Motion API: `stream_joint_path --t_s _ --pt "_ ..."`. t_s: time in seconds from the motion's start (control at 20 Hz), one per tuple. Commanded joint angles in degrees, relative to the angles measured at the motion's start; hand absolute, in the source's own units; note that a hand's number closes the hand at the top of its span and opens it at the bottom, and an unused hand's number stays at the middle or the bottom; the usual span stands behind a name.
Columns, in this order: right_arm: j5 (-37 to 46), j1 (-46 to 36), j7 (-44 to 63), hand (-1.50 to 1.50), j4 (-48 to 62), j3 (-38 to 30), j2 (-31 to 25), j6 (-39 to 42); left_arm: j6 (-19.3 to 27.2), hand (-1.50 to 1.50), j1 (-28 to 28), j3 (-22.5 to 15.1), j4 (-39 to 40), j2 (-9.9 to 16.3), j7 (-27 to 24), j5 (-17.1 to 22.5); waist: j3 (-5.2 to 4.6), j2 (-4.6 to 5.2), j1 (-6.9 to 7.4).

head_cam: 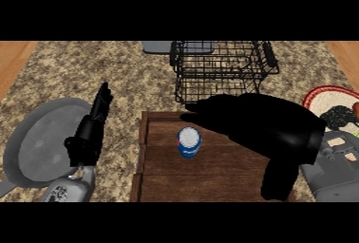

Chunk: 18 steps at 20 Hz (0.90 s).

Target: Pick the can from the tray and place it in the tiered basket

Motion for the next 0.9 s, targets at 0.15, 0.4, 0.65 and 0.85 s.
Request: stream_joint_path --t_s 0.15,0.4,0.65,0.85 --pt "11.45 1.44 -16.84 -1.50 0.99 -0.21 -3.57 3.33 -0.94 0.00 -0.31 -0.22 -1.27 -1.11 1.52 -1.41 0.06 0.16 0.29" --pt "20.28 0.34 -14.01 -1.50 2.89 4.66 4.98 -1.84 -3.06 0.00 -1.52 3.53 2.39 -0.87 -1.47 -0.44 0.00 0.05 0.10" --pt "27.08 3.51 -21.36 -1.50 6.30 2.08 0.80 -4.48 -1.47 0.00 -0.73 2.42 1.68 -2.87 -1.31 -3.20 0.02 0.05 0.04" --pt "30.13 3.40 -21.90 -1.50 10.50 2.05 4.02 -5.05 -1.25 0.00 1.35 1.25 -4.57 -3.18 3.17 -4.63 0.02 -0.02 0.19"
